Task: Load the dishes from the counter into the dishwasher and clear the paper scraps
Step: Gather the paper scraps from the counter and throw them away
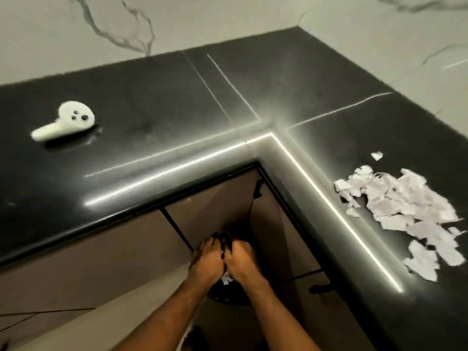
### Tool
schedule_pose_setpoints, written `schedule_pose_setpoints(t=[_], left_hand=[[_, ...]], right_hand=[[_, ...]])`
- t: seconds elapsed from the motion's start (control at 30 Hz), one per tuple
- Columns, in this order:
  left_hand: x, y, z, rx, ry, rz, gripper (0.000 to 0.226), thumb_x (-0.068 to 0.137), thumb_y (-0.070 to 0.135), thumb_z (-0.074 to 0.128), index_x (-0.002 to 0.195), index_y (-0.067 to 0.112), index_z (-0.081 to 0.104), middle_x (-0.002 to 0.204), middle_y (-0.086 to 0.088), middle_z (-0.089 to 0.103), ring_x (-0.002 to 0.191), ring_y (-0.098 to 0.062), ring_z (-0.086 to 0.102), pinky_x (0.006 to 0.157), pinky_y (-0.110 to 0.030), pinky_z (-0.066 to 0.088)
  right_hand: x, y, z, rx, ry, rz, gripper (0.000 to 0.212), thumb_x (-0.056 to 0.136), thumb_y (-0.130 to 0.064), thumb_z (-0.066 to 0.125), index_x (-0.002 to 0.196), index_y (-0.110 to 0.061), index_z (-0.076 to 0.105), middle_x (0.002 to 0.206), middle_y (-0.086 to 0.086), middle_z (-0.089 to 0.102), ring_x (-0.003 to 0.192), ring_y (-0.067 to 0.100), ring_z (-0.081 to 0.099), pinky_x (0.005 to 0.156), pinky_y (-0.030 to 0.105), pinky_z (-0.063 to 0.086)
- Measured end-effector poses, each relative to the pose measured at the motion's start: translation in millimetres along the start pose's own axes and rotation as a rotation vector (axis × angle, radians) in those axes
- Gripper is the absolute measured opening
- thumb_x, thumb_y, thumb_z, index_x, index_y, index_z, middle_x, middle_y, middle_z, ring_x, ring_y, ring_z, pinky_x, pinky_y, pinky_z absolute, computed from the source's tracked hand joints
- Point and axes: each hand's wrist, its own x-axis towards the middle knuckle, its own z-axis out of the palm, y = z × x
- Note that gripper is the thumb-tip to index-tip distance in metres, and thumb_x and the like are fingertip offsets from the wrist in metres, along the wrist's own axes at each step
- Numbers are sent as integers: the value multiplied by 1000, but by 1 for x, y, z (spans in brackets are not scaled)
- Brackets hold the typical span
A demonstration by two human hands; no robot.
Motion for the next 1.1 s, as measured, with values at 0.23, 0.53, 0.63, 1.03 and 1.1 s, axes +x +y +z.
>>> schedule_pose_setpoints(t=[0.23, 0.53, 0.63, 1.03, 1.1], left_hand=[[-48, 29, -79, -11, 220, 332, 64, 101, 35, 49, 161, 26, 28, 165, 5, 31, 151, -12, 28, 123, -39, 31], [-65, 145, -129, 84, 158, 553, 78, 98, 27, 62, 163, 20, 19, 168, 6, 18, 156, -12, 15, 120, -12, -2], [-57, 188, -121, 110, 90, 568, 84, 98, 32, 61, 164, 21, 10, 170, 5, 11, 157, -11, 8, 127, -24, 7], [-34, 305, -107, 515, -217, 256, 139, 67, 59, 88, 162, 8, 1, 170, -11, 8, 154, -29, 20, 116, -50, 39], [-32, 313, -110, 594, -233, 249, 139, 64, 63, 87, 161, 4, 6, 167, -14, 18, 149, -32, 30, 111, -51, 44]], right_hand=[[-77, -54, -83, -99, 212, -352, 56, 107, -42, 34, 158, -19, 35, 163, -1, 38, 151, 17, 31, 122, 29, 18], [-98, -27, -197, -112, 359, -337, 67, 107, -53, 26, 163, -18, 22, 169, 3, 25, 157, 20, 19, 125, 30, 6], [-90, 13, -223, -180, 322, -304, 66, 107, -55, 24, 164, -20, 20, 170, -2, 19, 158, 19, 15, 129, 37, 6], [-129, 68, -308, 195, 538, -320, 40, 108, -52, 40, 144, -40, 52, 142, -24, 55, 136, -4, 45, 111, 25, 38], [-115, 70, -328, 167, 592, -300, 38, 108, -51, 41, 142, -38, 53, 143, -20, 56, 136, -1, 44, 114, 34, 38]])
